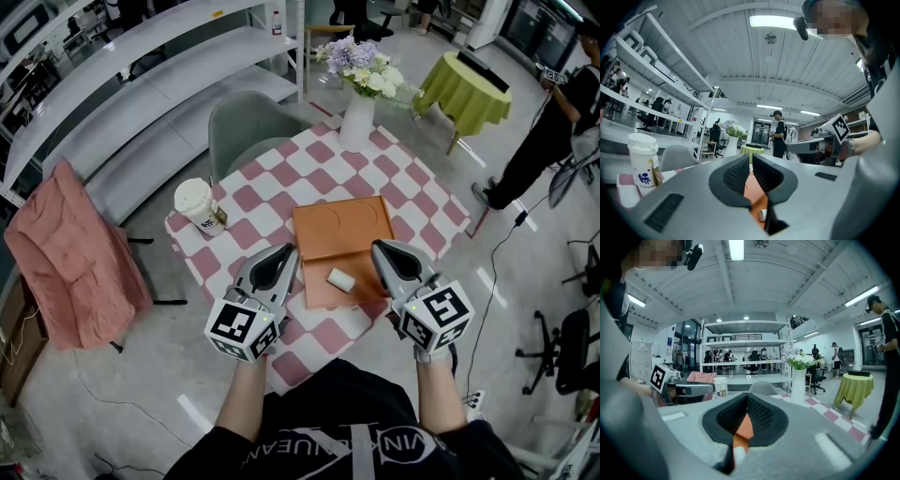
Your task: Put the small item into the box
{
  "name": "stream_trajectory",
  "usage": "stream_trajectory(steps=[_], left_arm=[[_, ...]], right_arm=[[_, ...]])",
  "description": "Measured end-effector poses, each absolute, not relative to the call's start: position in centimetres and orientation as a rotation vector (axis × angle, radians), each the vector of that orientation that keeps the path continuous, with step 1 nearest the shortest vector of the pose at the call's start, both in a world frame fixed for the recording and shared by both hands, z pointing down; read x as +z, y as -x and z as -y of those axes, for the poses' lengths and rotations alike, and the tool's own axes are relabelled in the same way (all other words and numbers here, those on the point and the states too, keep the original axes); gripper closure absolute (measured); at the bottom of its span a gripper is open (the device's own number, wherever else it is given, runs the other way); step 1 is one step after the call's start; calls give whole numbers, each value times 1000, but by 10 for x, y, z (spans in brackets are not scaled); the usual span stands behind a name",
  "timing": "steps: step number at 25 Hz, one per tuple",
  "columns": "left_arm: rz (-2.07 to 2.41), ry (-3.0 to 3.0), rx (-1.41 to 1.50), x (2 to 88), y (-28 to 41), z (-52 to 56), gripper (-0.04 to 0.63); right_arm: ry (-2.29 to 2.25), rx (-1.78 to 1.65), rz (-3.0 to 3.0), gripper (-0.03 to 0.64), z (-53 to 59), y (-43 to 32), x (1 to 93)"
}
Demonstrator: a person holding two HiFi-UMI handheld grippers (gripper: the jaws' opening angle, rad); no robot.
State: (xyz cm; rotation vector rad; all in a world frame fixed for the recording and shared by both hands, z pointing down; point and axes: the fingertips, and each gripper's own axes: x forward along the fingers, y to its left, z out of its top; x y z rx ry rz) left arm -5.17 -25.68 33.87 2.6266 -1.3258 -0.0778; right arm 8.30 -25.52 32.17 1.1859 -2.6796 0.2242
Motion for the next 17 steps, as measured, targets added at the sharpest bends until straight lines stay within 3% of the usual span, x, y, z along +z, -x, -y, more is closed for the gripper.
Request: stream_trajectory(steps=[17], left_arm=[[1333, -2604, -68, 345, 54, 256, 569]], right_arm=[[-1175, 268, 2677, 611, 253, -84, 330]])
